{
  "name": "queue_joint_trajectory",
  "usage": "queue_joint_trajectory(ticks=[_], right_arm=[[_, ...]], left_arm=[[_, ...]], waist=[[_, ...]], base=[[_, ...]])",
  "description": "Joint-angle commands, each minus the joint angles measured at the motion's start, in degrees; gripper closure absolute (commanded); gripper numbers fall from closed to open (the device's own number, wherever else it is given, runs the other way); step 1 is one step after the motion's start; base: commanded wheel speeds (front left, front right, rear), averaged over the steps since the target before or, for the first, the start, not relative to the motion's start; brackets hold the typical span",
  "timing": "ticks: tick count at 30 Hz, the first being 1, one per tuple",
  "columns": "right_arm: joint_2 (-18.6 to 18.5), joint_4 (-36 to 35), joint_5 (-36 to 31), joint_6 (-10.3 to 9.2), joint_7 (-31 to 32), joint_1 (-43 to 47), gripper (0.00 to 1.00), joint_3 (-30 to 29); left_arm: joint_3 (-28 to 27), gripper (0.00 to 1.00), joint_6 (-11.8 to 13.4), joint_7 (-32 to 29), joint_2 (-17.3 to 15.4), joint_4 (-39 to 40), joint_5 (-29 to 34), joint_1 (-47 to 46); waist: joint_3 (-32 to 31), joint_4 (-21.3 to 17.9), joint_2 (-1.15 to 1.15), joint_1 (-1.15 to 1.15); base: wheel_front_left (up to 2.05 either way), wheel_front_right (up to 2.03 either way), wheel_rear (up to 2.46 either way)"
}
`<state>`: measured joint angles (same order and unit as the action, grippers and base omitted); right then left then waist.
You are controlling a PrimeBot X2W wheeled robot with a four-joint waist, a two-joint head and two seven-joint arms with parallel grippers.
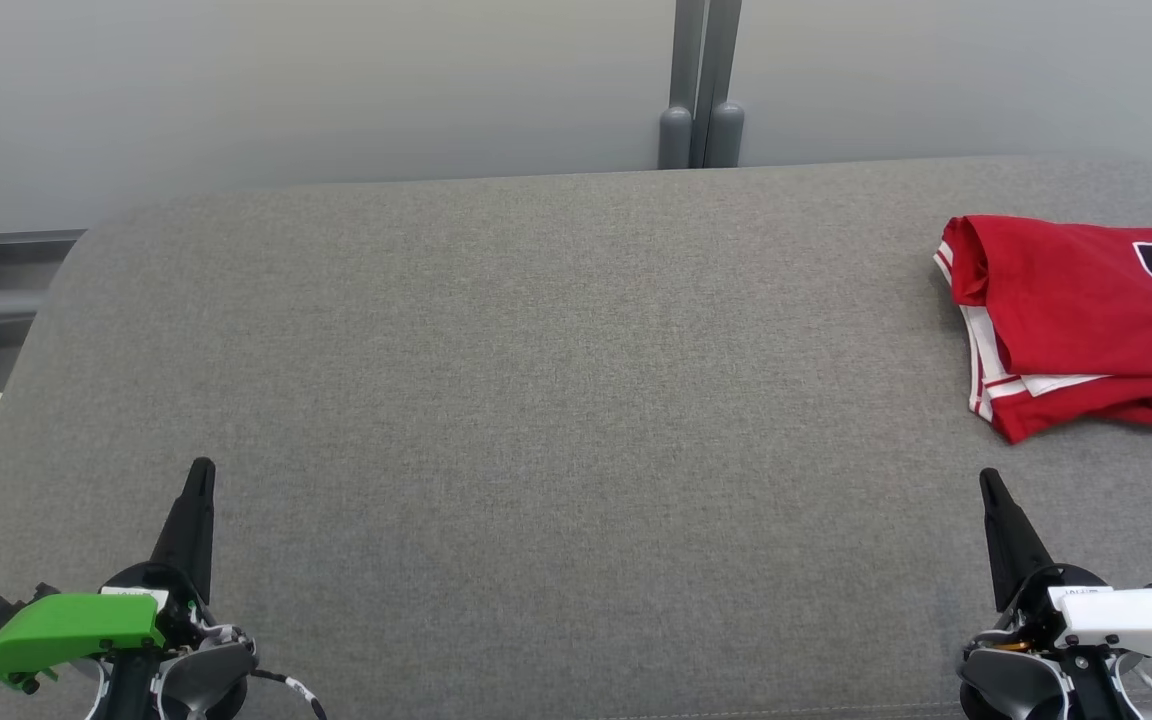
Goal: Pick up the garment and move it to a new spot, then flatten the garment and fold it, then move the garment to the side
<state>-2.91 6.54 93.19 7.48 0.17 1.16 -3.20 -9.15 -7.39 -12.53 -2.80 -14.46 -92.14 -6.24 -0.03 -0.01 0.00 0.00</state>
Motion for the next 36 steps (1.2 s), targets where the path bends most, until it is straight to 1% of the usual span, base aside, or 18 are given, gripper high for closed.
queue_joint_trajectory(ticks=[1,36], right_arm=[[-0.2,-0.2,0.3,0.02,0.1,-0.2,1.0,0.0],[-0.3,-0.2,0.3,0.02,0.0,-0.1,1.0,0.1]], left_arm=[[-0.1,1.0,-0.3,-0.2,0.0,0.2,0.2,-0.7],[-0.1,1.0,-0.3,-0.2,0.0,0.2,0.2,-0.7]], waist=[[0.0,0.0,0.0,0.0],[0.0,0.0,0.0,0.0]], base=[[0.0,0.0,0.0],[0.0,0.0,0.0]])
